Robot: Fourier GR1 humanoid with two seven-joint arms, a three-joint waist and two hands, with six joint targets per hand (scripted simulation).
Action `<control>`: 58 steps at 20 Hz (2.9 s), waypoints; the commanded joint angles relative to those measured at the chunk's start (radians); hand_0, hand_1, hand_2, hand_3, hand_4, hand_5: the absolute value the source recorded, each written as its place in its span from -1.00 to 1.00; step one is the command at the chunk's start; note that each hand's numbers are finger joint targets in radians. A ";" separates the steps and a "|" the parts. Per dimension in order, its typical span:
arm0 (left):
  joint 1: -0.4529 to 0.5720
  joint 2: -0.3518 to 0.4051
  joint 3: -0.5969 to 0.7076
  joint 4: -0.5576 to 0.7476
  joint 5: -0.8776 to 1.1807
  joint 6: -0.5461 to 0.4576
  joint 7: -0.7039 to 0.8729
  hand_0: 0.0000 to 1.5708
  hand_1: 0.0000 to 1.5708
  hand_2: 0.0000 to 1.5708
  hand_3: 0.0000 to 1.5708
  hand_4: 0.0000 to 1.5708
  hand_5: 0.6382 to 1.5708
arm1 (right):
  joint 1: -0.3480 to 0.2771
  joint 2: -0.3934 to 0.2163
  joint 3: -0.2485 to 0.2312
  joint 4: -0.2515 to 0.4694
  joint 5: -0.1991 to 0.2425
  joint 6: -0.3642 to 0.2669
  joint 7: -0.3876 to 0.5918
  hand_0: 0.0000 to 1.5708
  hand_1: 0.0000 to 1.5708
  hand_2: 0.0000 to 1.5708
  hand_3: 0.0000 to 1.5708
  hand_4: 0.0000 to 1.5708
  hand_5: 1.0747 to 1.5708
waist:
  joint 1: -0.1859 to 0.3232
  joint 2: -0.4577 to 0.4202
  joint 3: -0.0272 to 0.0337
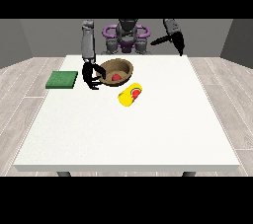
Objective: Pick the cup and pour the ball into the bowl, then pick the bowl and place it on the pad
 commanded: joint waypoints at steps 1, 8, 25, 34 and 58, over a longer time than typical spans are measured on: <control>0.021 0.034 0.045 0.044 0.019 -0.006 -0.016 -1.00 -1.00 -1.00 -1.00 -1.00 1.00 | -0.031 0.010 0.034 -0.002 0.025 -0.047 0.116 1.00 1.00 1.00 1.00 0.30 0.93 | -0.040 -0.035 0.0097; 0.067 0.044 0.080 0.134 0.027 0.014 -0.080 -1.00 -1.00 -1.00 -1.00 -1.00 1.00 | -0.144 -0.033 0.033 -0.069 -0.009 -0.009 0.366 1.00 1.00 1.00 1.00 0.33 0.93 | -0.112 -0.096 0.0094; 0.090 -0.002 0.036 0.033 -0.014 0.107 -0.170 -1.00 -1.00 -1.00 -1.00 -1.00 0.99 | 0.028 -0.378 -0.150 -0.029 -0.163 0.367 0.224 1.00 1.00 1.00 1.00 0.35 0.96 | -0.101 0.084 0.0110; 0.047 0.003 -0.004 -0.151 -0.056 0.145 -0.131 -1.00 -1.00 -1.00 -1.00 -1.00 0.98 | 0.039 -0.547 -0.197 0.046 -0.144 0.467 0.027 1.00 1.00 1.00 -0.55 0.30 0.99 | -0.083 0.290 0.0122; 0.169 -0.016 -0.042 -0.317 -0.060 0.135 -0.057 -1.00 -1.00 -1.00 -1.00 -1.00 0.99 | 0.026 -0.582 -0.170 0.131 -0.107 0.508 0.031 1.00 1.00 1.00 0.18 -0.10 1.00 | -0.102 0.258 0.0105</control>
